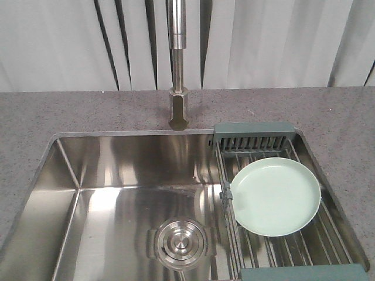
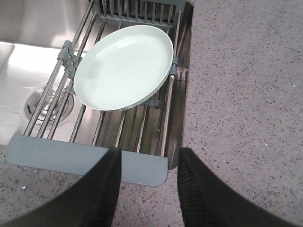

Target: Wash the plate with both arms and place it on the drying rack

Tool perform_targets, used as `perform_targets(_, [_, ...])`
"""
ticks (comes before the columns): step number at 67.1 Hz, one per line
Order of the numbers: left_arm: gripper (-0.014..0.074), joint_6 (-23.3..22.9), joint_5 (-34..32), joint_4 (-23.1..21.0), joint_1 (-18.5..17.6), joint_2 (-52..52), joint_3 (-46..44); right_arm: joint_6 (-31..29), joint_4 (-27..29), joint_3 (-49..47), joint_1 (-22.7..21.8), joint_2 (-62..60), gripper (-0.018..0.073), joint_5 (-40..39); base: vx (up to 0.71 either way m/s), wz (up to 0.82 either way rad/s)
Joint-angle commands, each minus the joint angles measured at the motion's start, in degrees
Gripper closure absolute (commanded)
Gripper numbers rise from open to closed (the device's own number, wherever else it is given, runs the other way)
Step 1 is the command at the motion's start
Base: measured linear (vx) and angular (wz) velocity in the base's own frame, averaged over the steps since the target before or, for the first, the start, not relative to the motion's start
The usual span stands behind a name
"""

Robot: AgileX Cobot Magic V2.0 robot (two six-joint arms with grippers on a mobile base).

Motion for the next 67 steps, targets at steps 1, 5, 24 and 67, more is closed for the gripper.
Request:
perform_targets(1, [0.0603, -0.49, -3.25, -0.17, 0.18, 0.28, -1.41, -0.31, -0.12, -1.28, -0.35, 0.59, 0.0275, -3.34, 0.0, 0.0])
perform_targets(5, [0.0603, -0.49, -3.25, -0.17, 0.18, 0.28, -1.41, -0.31, -0.12, -1.28, -0.35, 0.59, 0.0275, -3.34, 0.0, 0.0])
perform_targets(24, [0.0603, -0.14, -3.02, 1.16, 0.18, 0.28, -1.41, -0.31, -0.12, -1.28, -0.35, 0.59, 0.0275, -3.34, 0.0, 0.0])
perform_targets(67, [0.0603, -2.44, -30.25, 1.33, 10.46, -24.78, 26.38, -0.31, -0.12, -1.28, -0.35, 0.59, 0.0275, -3.34, 0.0, 0.0])
